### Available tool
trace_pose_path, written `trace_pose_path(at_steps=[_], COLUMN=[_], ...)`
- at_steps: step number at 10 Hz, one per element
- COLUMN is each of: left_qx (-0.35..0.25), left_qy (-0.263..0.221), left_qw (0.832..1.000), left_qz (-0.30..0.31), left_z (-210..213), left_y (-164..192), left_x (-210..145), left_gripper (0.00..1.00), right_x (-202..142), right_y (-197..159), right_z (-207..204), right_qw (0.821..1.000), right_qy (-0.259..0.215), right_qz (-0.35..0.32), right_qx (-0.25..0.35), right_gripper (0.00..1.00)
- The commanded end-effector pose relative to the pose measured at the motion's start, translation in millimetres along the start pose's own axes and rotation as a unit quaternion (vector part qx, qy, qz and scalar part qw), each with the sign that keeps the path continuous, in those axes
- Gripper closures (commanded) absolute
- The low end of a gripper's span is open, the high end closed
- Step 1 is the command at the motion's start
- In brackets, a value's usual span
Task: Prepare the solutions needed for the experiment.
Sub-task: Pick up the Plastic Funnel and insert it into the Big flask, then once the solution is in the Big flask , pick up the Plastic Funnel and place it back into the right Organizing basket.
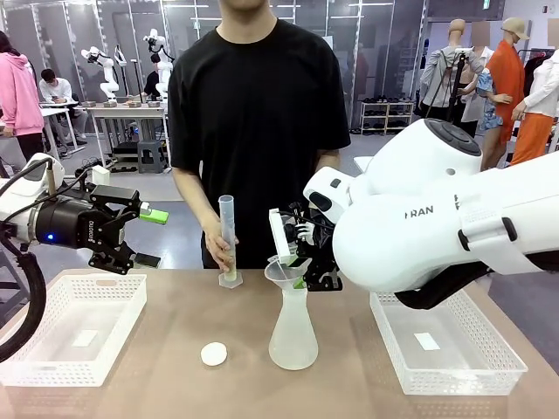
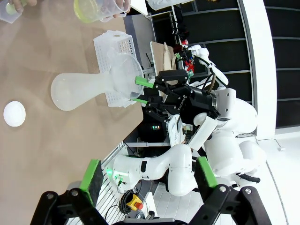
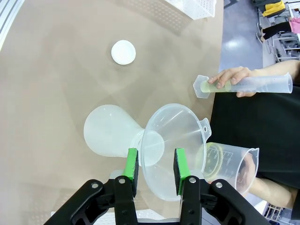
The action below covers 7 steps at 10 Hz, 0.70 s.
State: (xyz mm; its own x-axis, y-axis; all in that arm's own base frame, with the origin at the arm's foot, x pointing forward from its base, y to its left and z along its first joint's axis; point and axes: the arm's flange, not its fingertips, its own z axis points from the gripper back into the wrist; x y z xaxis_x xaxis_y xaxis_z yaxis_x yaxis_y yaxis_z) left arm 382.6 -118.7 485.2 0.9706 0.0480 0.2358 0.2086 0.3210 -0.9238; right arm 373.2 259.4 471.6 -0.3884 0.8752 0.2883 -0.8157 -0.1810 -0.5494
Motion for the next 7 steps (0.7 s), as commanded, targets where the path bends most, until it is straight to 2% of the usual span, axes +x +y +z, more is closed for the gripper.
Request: trace_pose_path(at_steps=[1,7], left_qx=[-0.013,-0.013], left_qy=[-0.005,-0.005], left_qw=[1.0,1.0], left_qz=[0.002,0.002], left_z=[-1.7,-1.7], left_y=[-2.5,-2.5], left_x=[-0.3,-0.3], left_gripper=[0.0,0.0], right_x=[-0.6,-0.6], right_y=[-0.5,-0.5], right_z=[0.0,0.0], right_qw=[1.0,1.0], right_qy=[-0.003,-0.003], right_qz=[-0.001,-0.001], right_qx=[-0.001,-0.001], right_gripper=[0.6,0.6])
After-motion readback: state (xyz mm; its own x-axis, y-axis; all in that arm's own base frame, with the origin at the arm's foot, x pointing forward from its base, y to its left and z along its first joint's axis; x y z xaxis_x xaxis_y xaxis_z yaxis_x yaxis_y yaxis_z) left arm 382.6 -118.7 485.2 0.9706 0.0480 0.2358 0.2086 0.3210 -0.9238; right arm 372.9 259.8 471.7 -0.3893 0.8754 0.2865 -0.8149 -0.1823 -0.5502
